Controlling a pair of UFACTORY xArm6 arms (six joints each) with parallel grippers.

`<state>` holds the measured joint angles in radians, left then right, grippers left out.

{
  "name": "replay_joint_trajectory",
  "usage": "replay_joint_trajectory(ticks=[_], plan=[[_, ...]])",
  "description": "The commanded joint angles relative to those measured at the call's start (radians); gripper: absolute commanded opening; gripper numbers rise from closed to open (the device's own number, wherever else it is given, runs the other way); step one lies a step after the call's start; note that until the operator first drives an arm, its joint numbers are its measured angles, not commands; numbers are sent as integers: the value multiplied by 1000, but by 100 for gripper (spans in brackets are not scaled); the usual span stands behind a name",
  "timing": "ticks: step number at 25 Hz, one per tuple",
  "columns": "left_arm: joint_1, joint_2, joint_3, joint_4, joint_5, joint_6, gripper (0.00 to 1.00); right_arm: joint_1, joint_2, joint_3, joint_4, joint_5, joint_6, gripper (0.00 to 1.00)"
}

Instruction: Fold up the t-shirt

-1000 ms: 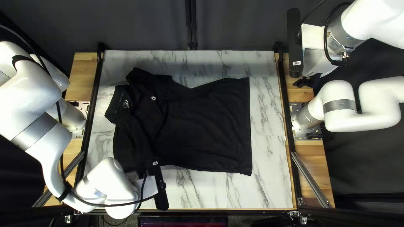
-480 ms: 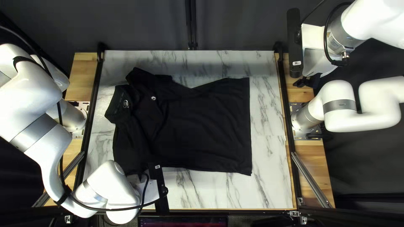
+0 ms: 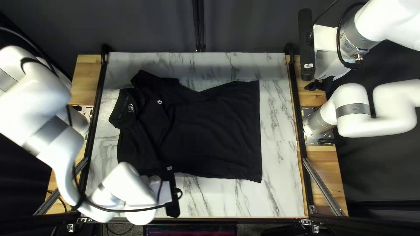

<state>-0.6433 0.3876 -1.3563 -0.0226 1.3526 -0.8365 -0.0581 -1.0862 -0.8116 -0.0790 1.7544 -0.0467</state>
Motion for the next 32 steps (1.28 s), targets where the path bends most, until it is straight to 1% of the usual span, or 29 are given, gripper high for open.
replay_joint_trajectory(ticks=[1,5,8,12,14,17,21,25,28,32], plan=[[34,9,-22,15,30,50,4,0,0,0,0,0,0,100],[64,-14,5,55,35,75,3,0,0,0,0,0,0,100],[78,-46,57,100,33,98,2,0,0,0,0,0,0,100],[60,-99,114,132,42,119,0,0,0,0,0,0,0,100],[37,-105,99,131,66,150,1,0,0,0,0,0,0,100],[29,-93,66,130,94,201,3,0,0,0,0,0,0,100],[26,-91,56,130,92,246,3,0,0,0,0,0,0,100],[-7,-61,6,113,105,250,4,0,0,0,0,0,0,100],[-32,-25,-54,82,148,248,6,0,0,0,0,0,0,100],[-44,-6,-90,56,189,247,5,0,0,0,0,0,0,100]])
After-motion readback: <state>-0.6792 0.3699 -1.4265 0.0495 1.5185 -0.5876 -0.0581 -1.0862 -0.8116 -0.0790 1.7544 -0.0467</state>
